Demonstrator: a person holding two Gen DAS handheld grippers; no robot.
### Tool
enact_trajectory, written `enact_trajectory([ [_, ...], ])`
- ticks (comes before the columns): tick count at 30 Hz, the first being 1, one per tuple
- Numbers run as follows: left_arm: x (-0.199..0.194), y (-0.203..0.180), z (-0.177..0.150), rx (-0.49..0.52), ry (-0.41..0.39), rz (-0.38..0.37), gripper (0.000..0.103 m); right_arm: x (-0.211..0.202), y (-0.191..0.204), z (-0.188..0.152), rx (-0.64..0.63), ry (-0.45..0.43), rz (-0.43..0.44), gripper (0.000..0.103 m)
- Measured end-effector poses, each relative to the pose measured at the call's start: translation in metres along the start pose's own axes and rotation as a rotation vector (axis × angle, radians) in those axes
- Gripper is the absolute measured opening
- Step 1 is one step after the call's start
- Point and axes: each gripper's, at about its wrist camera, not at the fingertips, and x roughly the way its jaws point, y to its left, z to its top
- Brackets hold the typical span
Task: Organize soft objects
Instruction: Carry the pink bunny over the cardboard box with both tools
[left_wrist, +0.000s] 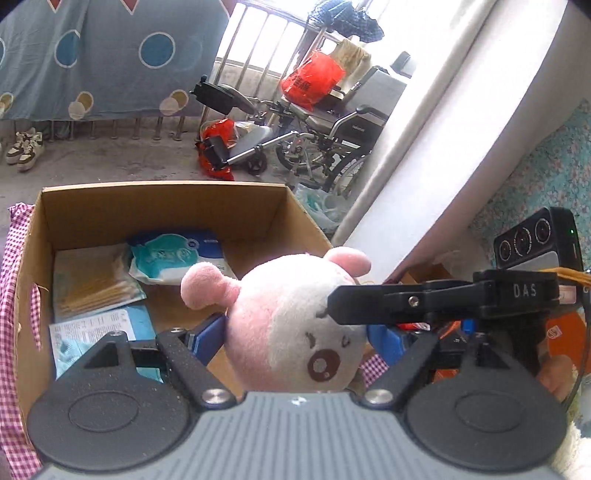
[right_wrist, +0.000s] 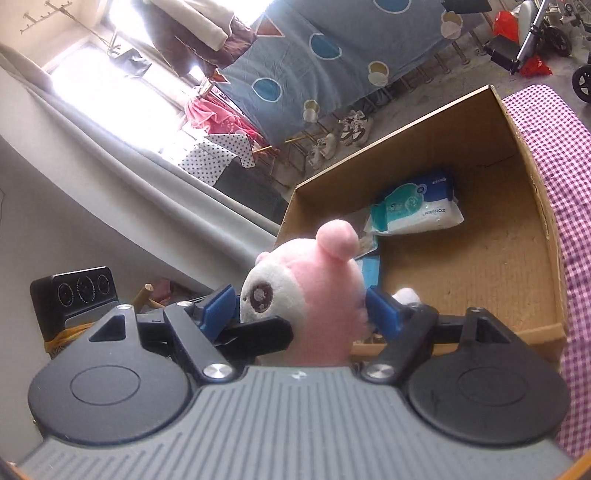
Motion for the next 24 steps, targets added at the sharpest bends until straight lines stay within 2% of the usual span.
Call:
enact_trajectory([
  [6, 0.042, 0.047, 0.043, -0.04, 0.063, 0.098, 0.079, 0.102, -0.036, 0.064, 0.092, 0.191, -0.063, 0.075],
  [9, 0.074, 0.069, 0.056, -0.041, 0.119, 0.146, 0.077, 0.139, -0.06, 0.072, 0.134, 0.251, -0.095, 0.073],
  [10, 0.081, 0.077, 0.057, -0.045, 0.14, 0.155, 0.075, 0.15, -0.068, 0.073, 0.149, 0.273, -0.095, 0.069],
  [12, 0.098, 0.091, 0.057, -0.073, 0.188, 0.154, 0.072, 0.167, -0.079, 0.077, 0.183, 0.294, -0.114, 0.068],
  [15, 0.111, 0.104, 0.057, -0.101, 0.218, 0.185, 0.072, 0.175, -0.083, 0.081, 0.175, 0.282, -0.135, 0.069],
  [18, 0.104, 0.109, 0.053, -0.104, 0.214, 0.178, 0.076, 0.166, -0.078, 0.082, 0.145, 0.272, -0.133, 0.069],
  [24, 0.09, 0.104, 0.042, -0.047, 0.234, 0.211, 0.079, 0.146, -0.076, 0.08, 0.102, 0.29, -0.207, 0.071],
])
